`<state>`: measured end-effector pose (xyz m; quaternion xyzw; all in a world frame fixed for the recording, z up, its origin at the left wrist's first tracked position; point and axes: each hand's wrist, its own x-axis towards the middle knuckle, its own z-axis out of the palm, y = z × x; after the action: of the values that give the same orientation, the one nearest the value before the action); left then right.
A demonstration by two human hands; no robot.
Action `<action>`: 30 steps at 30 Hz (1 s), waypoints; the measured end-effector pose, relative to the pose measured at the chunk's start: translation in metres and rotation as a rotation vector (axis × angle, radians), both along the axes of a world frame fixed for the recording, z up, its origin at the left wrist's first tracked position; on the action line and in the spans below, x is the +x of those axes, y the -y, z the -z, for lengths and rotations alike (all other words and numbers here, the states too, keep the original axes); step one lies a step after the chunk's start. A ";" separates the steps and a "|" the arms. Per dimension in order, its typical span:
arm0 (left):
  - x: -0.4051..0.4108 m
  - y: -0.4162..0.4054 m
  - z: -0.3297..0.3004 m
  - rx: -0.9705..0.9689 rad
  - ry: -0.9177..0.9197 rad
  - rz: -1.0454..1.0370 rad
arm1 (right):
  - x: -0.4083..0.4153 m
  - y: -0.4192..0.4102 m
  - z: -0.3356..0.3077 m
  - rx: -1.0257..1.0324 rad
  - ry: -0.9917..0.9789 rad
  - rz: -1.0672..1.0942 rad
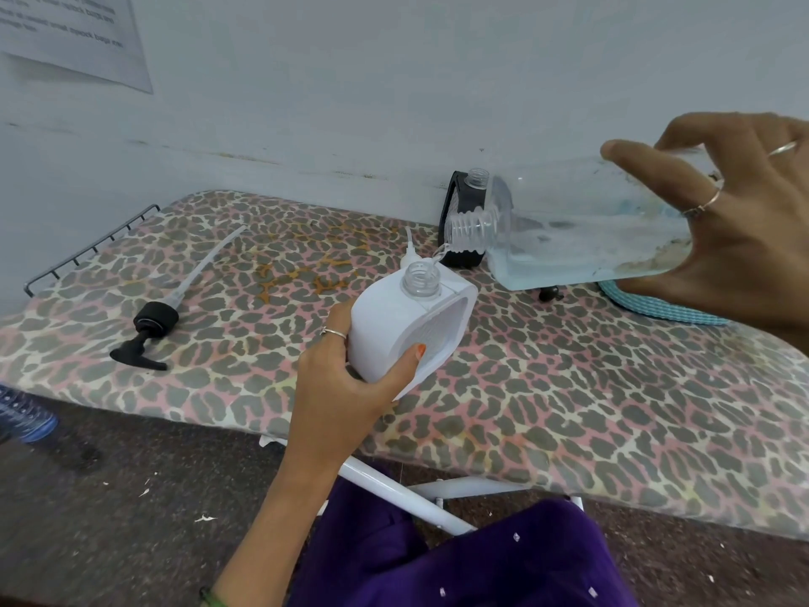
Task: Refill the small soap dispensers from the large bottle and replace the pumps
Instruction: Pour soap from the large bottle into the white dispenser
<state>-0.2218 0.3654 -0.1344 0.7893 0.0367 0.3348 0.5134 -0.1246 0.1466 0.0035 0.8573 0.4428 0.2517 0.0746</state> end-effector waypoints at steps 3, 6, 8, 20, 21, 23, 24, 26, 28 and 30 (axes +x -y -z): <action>0.000 0.000 0.001 0.005 -0.002 0.002 | 0.015 0.022 -0.003 0.194 0.242 0.060; 0.001 0.000 0.001 0.008 -0.004 -0.004 | 0.020 0.046 0.004 0.224 0.278 0.041; 0.001 0.000 0.000 0.007 -0.003 -0.002 | 0.021 0.043 -0.006 0.194 0.230 0.026; 0.000 -0.001 0.001 0.017 0.002 -0.009 | 0.021 0.042 -0.005 0.189 0.219 0.053; 0.001 -0.001 0.001 0.018 0.002 -0.008 | 0.020 0.042 -0.005 0.190 0.211 0.051; 0.001 -0.001 0.001 0.017 -0.001 -0.005 | 0.021 0.042 -0.006 0.194 0.211 0.043; 0.001 -0.001 0.001 0.016 -0.003 -0.004 | 0.021 0.042 -0.005 0.193 0.215 0.040; 0.001 -0.001 0.002 0.012 -0.007 -0.005 | 0.021 0.042 -0.005 0.194 0.218 0.033; 0.001 0.000 0.002 0.009 -0.010 -0.009 | 0.022 0.043 -0.005 0.205 0.229 0.024; 0.001 0.000 0.002 0.012 -0.011 -0.013 | 0.021 0.043 -0.005 0.213 0.234 0.017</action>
<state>-0.2210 0.3659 -0.1363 0.7939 0.0427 0.3338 0.5065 -0.1035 0.1040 0.0085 0.8290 0.3946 0.3946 0.0365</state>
